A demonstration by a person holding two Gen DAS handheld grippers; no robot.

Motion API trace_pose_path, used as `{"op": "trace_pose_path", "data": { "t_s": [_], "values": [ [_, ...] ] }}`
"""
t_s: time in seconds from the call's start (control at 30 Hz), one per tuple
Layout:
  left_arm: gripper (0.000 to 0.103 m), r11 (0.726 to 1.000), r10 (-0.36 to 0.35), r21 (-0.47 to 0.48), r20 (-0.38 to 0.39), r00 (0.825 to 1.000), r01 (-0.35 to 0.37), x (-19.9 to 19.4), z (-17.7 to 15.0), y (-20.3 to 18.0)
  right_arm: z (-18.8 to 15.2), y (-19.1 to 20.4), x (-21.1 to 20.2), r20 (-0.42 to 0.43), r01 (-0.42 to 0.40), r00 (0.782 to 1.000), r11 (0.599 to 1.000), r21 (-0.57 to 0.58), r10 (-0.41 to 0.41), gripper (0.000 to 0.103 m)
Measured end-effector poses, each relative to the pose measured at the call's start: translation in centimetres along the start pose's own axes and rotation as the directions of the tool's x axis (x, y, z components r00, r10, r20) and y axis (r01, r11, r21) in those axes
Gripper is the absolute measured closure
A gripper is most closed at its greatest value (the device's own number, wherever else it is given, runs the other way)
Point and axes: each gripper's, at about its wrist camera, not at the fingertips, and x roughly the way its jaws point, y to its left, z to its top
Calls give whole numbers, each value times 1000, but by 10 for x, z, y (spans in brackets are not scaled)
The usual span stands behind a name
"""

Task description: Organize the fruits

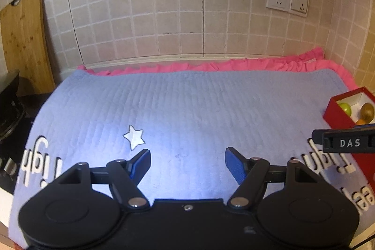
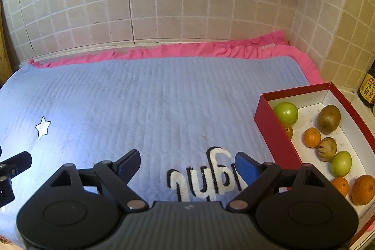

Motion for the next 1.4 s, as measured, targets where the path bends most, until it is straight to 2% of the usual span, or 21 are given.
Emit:
{"op": "trace_pose_path", "data": {
  "t_s": [0.27, 0.37, 0.4, 0.47, 0.53, 0.6, 0.73, 0.87, 0.97, 1.13, 1.27, 1.4],
  "values": [
    [20, 999, -36, -23, -10, 999, 36, 5, 3, 5, 0, 3, 3, -4, -12, 1000, 1000, -7, 12, 14],
    [20, 979, -163, -131, -47, 986, 156, 10, 5, 20, 0, 2, 1, -4, -52, 999, 999, 12, 52, 14],
    [20, 971, -184, -167, -52, 982, 173, 11, 5, 24, 1, 1, 0, -5, -56, 998, 998, 17, 56, 14],
    [20, 972, -157, -188, -57, 986, 144, 13, 4, 28, 1, 2, -2, 5, -49, 999, 999, 14, 49, 14],
    [20, 988, -72, -138, -53, 996, 64, 14, 3, 24, 0, 3, -3, 16, -27, 999, 1000, -3, 28, 14],
    [20, 995, -28, -100, -52, 998, 23, 14, 3, 19, 0, 2, -2, 12, -15, 1000, 1000, -8, 15, 14],
    [20, 994, -58, -95, -60, 997, 52, 16, 4, 15, 1, -4, 1, -3, -24, 1000, 999, 21, 24, 14],
    [20, 998, -43, -54, -61, 997, 40, 18, 5, 6, 1, -8, -1, 5, -10, 1000, 1000, 25, 10, 14],
    [20, 995, -82, -67, -73, 994, 78, 21, 6, 3, 0, -11, 5, -18, -12, 1000, 999, 37, 13, 14],
    [20, 998, -58, -33, -70, 996, 56, 23, 6, -4, -2, -15, 12, -41, -13, 999, 998, 59, 15, 14],
    [20, 992, -111, -73, -81, 991, 105, 25, 7, -1, -4, -16, 15, -51, 6, 999, 999, 51, -3, 14],
    [20, 995, -85, -54, -86, 993, 81, 27, 6, -3, -6, -21, 17, -53, -8, 999, 998, 65, 11, 14]
  ]
}}
